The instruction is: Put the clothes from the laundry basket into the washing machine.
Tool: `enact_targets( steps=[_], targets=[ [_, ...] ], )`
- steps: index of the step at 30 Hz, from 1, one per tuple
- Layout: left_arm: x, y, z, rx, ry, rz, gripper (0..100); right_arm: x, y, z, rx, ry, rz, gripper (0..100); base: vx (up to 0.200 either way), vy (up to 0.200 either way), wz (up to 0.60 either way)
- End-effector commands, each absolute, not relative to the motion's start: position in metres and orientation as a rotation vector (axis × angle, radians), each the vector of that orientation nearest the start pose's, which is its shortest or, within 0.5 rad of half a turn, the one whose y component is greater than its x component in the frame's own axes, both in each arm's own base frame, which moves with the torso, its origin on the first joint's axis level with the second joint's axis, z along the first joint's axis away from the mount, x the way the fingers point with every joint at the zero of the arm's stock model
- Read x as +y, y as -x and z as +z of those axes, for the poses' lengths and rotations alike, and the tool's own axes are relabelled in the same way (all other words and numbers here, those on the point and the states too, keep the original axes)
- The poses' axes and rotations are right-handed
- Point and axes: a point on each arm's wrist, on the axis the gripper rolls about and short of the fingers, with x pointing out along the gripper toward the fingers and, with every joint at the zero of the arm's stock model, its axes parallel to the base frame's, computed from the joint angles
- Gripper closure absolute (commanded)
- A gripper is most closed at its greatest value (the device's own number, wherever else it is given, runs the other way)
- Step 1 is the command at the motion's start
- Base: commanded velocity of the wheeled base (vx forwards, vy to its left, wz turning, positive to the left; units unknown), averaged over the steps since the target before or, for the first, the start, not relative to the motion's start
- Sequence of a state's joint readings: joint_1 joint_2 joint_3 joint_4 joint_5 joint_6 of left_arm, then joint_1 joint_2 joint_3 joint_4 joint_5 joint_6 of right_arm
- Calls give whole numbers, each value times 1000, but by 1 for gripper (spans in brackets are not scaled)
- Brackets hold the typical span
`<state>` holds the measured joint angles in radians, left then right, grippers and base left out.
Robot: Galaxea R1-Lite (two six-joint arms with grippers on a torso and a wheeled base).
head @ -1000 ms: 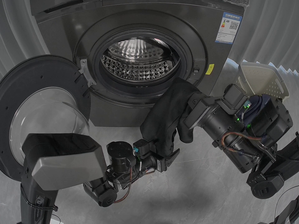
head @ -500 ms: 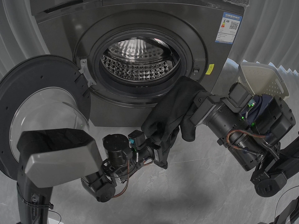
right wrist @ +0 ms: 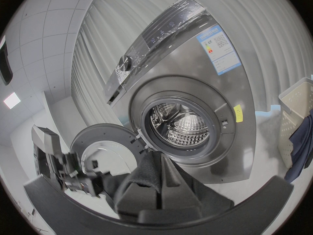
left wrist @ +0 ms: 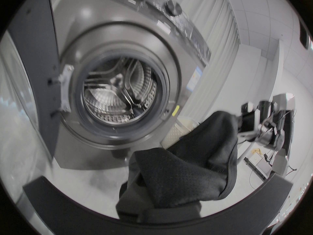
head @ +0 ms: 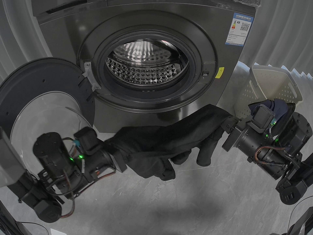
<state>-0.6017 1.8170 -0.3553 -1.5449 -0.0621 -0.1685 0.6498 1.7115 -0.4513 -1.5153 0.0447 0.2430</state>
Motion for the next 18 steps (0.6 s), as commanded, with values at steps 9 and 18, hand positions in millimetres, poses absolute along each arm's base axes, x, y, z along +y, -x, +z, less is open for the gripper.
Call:
enact_targets(
  steps=[9,18],
  targets=[
    [-116,-213,192,-274,198,-598,100,140,-228,180,-218,-224,628,100,0,0,0],
    [-117,-208,207,-337,213,-609,100,139,-221,203,-306,-256,602,100,0,0,0]
  ],
)
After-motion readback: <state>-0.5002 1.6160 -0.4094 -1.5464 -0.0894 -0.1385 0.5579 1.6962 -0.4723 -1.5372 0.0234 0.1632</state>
